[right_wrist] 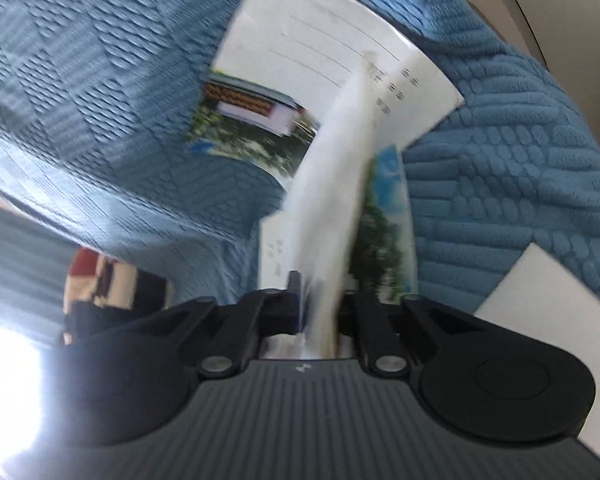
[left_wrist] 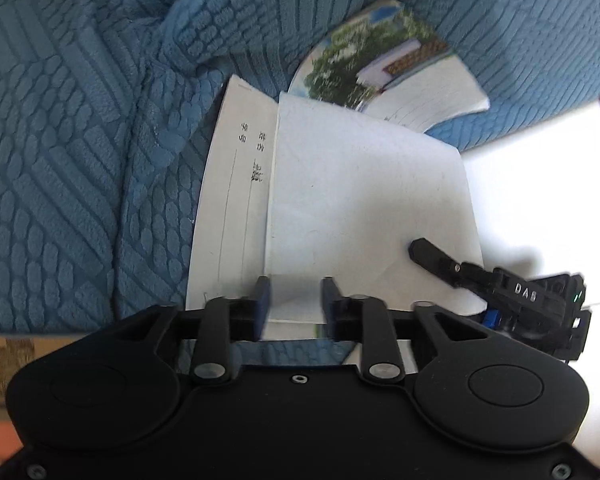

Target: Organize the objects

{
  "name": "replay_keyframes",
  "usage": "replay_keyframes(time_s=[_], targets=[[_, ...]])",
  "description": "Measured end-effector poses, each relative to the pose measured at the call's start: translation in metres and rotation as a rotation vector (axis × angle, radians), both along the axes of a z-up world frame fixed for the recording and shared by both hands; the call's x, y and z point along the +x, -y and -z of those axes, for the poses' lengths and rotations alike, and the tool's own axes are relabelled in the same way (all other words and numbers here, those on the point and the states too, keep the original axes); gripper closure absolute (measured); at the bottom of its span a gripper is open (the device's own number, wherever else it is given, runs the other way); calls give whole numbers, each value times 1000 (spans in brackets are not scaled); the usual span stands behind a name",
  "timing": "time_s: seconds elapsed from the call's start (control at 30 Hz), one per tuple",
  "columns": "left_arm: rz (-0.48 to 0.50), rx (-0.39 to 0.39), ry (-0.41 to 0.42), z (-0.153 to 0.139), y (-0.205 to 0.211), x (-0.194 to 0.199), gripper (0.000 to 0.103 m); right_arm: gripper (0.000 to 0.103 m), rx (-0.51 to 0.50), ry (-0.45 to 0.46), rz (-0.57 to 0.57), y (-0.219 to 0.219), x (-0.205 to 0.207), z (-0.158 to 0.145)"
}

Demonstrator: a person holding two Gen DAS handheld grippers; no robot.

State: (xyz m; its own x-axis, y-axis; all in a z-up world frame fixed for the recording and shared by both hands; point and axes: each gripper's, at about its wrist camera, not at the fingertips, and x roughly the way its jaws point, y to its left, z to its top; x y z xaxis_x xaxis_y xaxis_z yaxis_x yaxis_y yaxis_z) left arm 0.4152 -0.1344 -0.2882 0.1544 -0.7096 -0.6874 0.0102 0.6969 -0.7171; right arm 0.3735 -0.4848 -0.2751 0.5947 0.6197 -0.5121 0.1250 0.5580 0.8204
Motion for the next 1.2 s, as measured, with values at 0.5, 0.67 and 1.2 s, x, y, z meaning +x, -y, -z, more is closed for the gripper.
replay_keyframes(time_s=[0.5,0.67,1.2], targets=[[-169,-206,-101,-25,-42,-51,49,98,30,11,302,-54,-62,-39],[-207,-280,-141,-27,-50,-58,46,98,76,20,436,-55,-72,-37],[-256,-384,-191,-6,-55,-43,44,98,274,15,541,-52,-99,-40]])
